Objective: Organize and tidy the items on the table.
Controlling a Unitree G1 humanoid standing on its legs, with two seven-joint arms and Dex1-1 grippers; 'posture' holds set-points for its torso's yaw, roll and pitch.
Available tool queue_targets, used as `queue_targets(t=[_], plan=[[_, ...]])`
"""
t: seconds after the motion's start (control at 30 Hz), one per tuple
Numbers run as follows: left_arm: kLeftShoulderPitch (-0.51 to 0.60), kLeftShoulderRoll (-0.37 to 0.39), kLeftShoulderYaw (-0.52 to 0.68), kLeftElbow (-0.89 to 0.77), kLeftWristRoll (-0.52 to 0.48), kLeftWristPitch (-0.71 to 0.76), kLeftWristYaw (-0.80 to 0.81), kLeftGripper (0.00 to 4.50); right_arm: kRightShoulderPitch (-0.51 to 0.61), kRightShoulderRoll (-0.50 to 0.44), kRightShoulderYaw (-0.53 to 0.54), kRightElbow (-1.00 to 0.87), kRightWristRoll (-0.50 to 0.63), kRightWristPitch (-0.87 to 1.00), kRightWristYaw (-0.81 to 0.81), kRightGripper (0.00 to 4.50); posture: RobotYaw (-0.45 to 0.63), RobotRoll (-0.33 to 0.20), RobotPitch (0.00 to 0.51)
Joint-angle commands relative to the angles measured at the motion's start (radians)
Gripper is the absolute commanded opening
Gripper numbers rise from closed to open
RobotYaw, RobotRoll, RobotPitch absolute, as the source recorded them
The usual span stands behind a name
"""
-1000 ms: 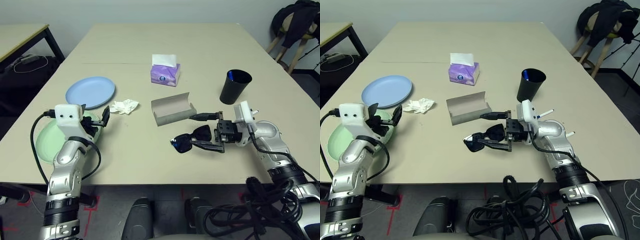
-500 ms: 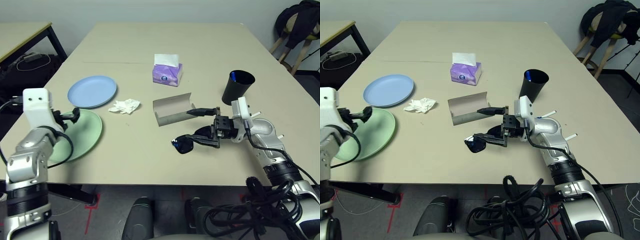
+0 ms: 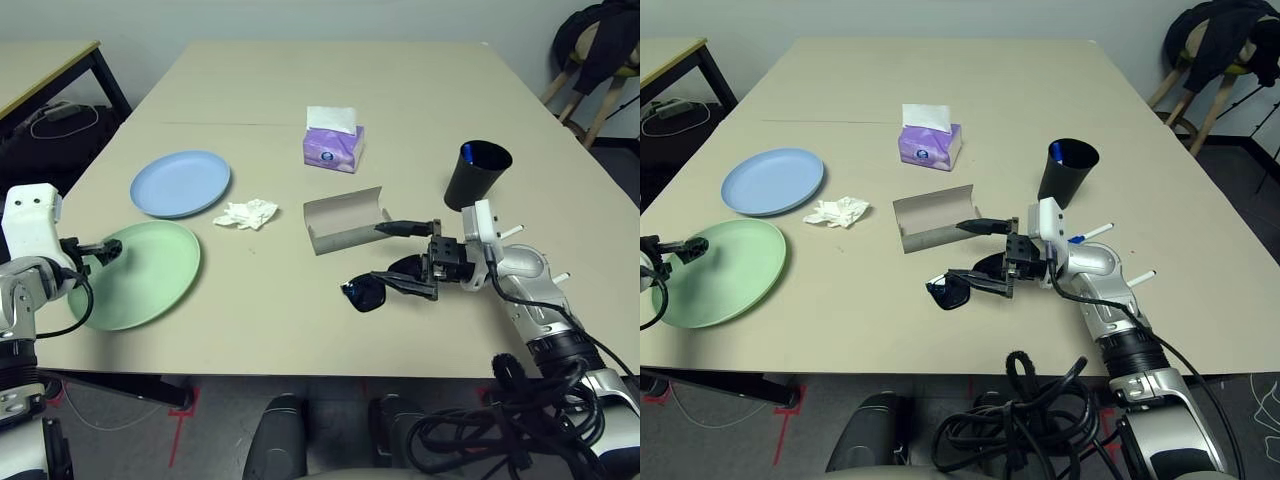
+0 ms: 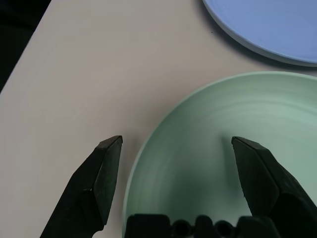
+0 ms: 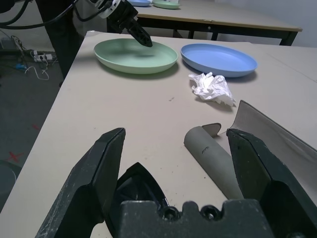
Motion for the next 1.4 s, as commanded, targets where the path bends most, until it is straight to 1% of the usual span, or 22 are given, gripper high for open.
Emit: queue_targets(t=[0.03,0.17,0.27,0.37,0.4,0.5,0.6,0.67,0.93,1.17,1.33,1.4], plan=[[0.002,0.001,0.051,0.064,-0.011,0.032,0.009,4.5,0.02,-0.003,-0.002,-0.015,-0.003,0.002,-0.007,4.48,0.18,0.0,0.071],[0.013,-0.007,0.082,0.08,-0.011,0.044,0.018,4.5,0.024,-0.005,-0.004,-0.019,-0.002,0.001,-0.009,4.48,0.18,0.0,0.071],[0.018,-0.013,0.101,0.081,-0.009,0.055,0.033,3.91,0.025,-0.006,-0.004,-0.019,-0.002,0.0,-0.011,4.5,0.18,0.0,0.071],[0.023,-0.017,0.11,0.07,-0.013,0.066,0.032,2.79,0.025,-0.005,-0.003,-0.017,-0.003,0.0,-0.012,4.5,0.18,0.0,0.07],[0.025,-0.018,0.113,0.065,-0.015,0.069,0.031,2.31,0.025,-0.005,-0.002,-0.017,-0.003,0.0,-0.012,4.5,0.18,0.0,0.07],[0.028,-0.023,0.126,0.046,-0.027,0.094,0.027,1.1,0.022,-0.003,0.0,-0.012,-0.005,-0.001,-0.013,4.5,0.18,0.0,0.07],[0.031,-0.024,0.131,0.031,-0.035,0.112,0.028,0.02,0.019,-0.001,0.001,-0.008,-0.007,-0.003,-0.013,4.5,0.19,0.0,0.071],[0.04,-0.015,0.12,0.02,-0.031,0.119,0.025,0.02,0.018,-0.001,0.001,-0.005,-0.008,-0.005,-0.013,4.5,0.19,0.0,0.069],[0.029,-0.01,0.146,-0.041,-0.057,0.19,0.019,0.02,0.014,0.002,0.0,0.002,-0.011,-0.008,-0.014,4.5,0.19,0.0,0.069],[0.049,0.009,0.209,-0.171,-0.107,0.314,-0.001,0.02,0.014,0.001,-0.002,0.003,-0.012,-0.012,-0.016,4.5,0.19,0.0,0.066],[0.058,0.019,0.254,-0.242,-0.121,0.351,-0.004,0.02,0.011,0.002,-0.003,0.008,-0.012,-0.014,-0.016,4.5,0.19,0.0,0.065],[0.039,0.015,0.278,-0.264,-0.127,0.364,0.004,0.02,0.008,0.003,-0.003,0.011,-0.012,-0.015,-0.016,4.5,0.19,0.0,0.065]])
